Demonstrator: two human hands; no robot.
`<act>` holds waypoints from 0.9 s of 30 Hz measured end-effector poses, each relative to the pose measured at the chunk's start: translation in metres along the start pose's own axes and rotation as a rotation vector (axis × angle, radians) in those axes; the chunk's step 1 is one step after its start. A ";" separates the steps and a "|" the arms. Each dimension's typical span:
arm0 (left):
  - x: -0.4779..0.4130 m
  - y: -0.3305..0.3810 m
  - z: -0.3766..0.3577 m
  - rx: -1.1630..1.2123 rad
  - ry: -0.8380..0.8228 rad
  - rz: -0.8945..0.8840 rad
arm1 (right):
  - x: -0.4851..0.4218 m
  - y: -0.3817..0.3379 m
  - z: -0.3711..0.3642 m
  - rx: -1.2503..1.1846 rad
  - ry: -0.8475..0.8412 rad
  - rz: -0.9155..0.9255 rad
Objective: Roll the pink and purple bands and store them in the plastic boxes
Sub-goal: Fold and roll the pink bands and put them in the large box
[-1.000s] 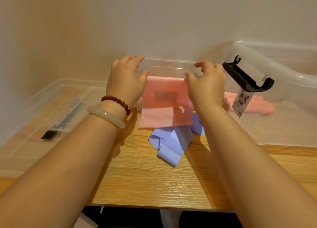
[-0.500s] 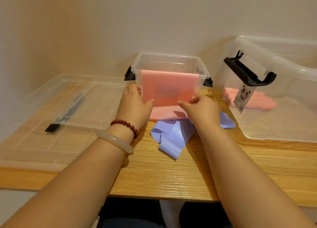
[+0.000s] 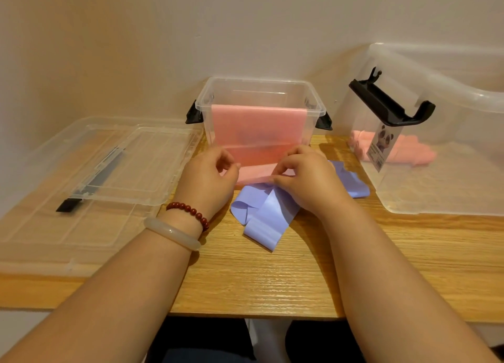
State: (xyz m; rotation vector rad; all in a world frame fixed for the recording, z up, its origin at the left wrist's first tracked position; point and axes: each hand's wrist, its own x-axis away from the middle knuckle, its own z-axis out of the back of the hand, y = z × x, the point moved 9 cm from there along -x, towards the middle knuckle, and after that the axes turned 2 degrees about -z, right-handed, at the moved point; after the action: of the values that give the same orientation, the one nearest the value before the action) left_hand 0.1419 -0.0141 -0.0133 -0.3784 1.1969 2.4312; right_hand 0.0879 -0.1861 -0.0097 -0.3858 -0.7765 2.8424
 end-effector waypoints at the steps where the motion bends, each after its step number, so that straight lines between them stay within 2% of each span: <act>1: 0.001 0.008 -0.002 0.020 -0.024 -0.061 | 0.000 0.001 0.001 -0.023 0.019 -0.004; 4: 0.005 0.021 -0.015 0.072 -0.128 -0.157 | -0.002 0.008 0.005 -0.132 0.067 -0.038; 9: 0.004 0.011 -0.019 0.160 -0.149 -0.083 | 0.000 0.016 0.015 -0.246 0.137 -0.101; 14: 0.004 0.011 -0.019 0.195 -0.129 -0.077 | 0.001 0.026 0.014 -0.300 0.137 -0.169; 18: 0.002 0.006 -0.018 0.180 -0.108 -0.050 | 0.000 0.022 0.010 -0.314 0.088 -0.156; 24: 0.000 0.003 -0.025 0.035 -0.183 -0.073 | 0.001 0.023 0.002 -0.316 -0.005 -0.179; 27: -0.002 0.000 -0.020 0.035 -0.127 -0.072 | 0.001 0.021 0.000 -0.231 -0.036 -0.158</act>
State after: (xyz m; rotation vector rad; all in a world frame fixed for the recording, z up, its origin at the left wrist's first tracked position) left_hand 0.1452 -0.0306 -0.0240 -0.2482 1.1500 2.3320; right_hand 0.0846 -0.2041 -0.0210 -0.2894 -1.0957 2.6280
